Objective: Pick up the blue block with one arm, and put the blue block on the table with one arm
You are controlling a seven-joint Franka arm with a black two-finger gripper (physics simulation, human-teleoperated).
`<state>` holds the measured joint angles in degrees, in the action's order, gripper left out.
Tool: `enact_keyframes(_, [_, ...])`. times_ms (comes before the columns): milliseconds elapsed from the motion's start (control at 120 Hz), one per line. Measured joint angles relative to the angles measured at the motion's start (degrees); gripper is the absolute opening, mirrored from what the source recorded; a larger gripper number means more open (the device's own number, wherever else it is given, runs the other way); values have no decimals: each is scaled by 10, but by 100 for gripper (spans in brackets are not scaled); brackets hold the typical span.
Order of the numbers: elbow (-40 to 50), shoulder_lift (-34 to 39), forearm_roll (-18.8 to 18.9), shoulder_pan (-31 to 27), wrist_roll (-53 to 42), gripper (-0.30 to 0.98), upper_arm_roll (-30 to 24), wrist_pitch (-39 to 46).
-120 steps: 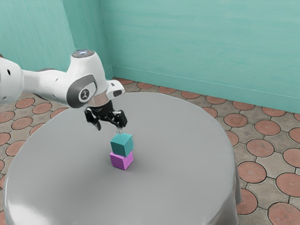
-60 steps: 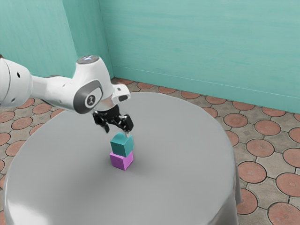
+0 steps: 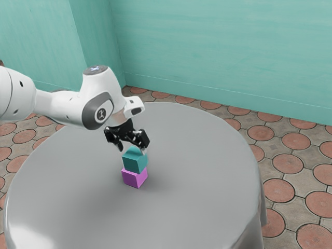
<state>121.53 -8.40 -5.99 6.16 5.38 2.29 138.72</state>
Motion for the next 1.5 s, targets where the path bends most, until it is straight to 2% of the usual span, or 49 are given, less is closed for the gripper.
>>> enact_keyframes(983, [-7, -53, -3, 0, 2, 68, 0, 21])
enact_keyframes(1025, [-7, -52, -3, 0, 2, 65, 0, 21])
enact_keyframes(1133, [-7, -49, 0, 0, 5, 46, 0, 21])
enact_keyframes(1208, [-7, -47, 2, 0, 8, 38, 0, 21])
enact_keyframes(1375, [-5, -12, 17, -1, 19, 31, 8, 18])
enact_keyframes(1500, [-6, -1, 39, -50, 26, 31, 18, 6])
